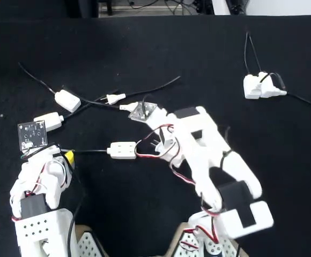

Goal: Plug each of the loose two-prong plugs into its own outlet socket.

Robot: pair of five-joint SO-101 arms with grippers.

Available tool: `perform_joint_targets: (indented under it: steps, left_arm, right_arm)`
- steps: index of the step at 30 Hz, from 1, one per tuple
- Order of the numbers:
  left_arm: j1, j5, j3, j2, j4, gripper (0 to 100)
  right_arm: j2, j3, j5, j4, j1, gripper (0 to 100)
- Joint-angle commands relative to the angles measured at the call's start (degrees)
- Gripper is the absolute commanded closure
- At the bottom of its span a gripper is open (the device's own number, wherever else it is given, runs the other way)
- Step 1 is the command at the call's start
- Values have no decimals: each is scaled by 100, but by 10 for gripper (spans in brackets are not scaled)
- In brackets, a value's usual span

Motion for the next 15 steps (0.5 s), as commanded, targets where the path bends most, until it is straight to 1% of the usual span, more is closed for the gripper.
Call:
perform_joint_targets:
  steps: [1,7,11,15]
  left_arm:
    - [-31,18,-101,-53,-105,766]
    - [-31,18,-101,-53,-105,766]
    - [-22,18,-101,-53,-114,766]
    - [-22,18,-101,-53,-141,766]
  right_arm:
    - [-505,-215,-176,-35,-53,861]
    - [-532,180,-721,-1064,-62,864]
    - [-532,585,-738,-1653,-70,864]
    - [-532,831,-721,-1873,-62,864]
